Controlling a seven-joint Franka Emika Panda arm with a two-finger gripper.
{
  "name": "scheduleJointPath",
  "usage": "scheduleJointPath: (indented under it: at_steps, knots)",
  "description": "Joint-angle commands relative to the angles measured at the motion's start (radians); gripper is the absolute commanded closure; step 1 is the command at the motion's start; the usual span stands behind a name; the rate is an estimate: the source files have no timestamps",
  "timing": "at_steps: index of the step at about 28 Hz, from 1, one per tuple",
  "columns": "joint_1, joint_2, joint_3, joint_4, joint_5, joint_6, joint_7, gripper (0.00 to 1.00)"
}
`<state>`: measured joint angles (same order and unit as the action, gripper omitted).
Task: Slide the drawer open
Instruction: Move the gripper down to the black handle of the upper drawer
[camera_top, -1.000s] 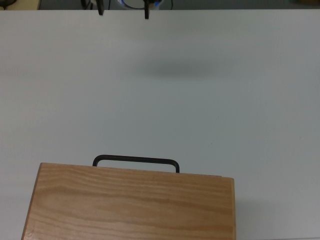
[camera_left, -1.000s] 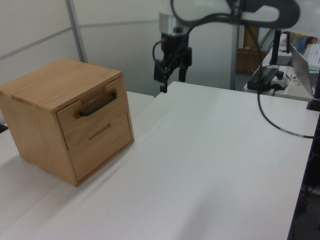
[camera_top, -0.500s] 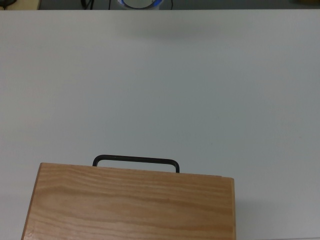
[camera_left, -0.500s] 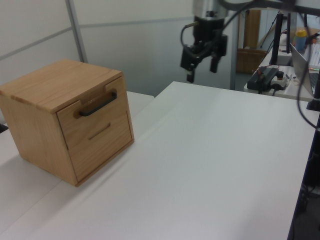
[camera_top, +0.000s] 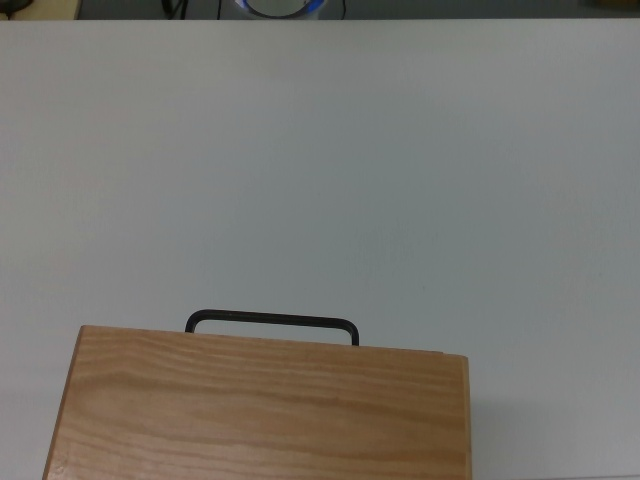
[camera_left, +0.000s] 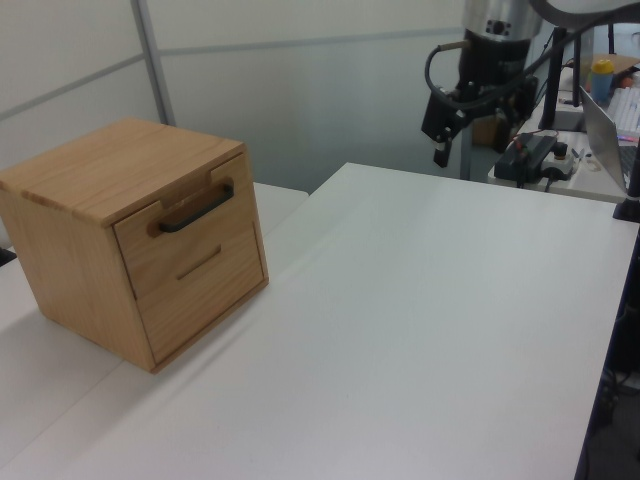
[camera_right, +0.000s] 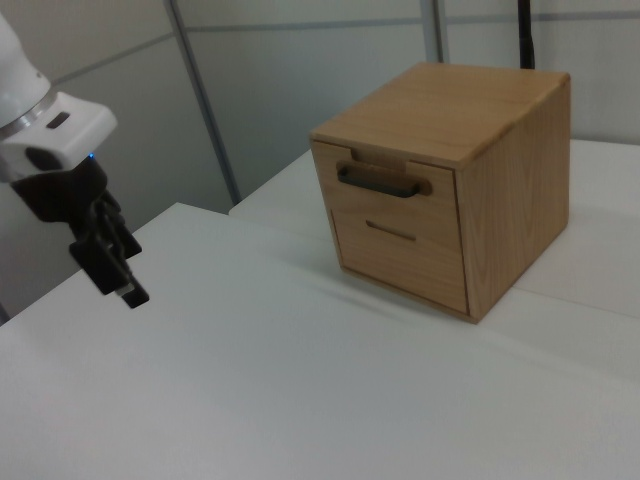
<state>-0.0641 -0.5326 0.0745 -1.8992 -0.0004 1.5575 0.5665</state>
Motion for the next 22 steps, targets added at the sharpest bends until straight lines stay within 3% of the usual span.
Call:
scheduleJointPath:
  at_steps: [1,9,15,22]
  knots:
    - [-0.003,-0.029,-0.001,-0.06,0.0,0.019,0.159,0.0]
    - [0.006,0.003,0.001,-0.087,0.007,0.133,0.459,0.0]
    - [0.006,0.06,0.001,-0.086,0.02,0.297,0.829,0.0]
    - [0.007,0.121,0.002,-0.075,0.011,0.401,0.998,0.0]
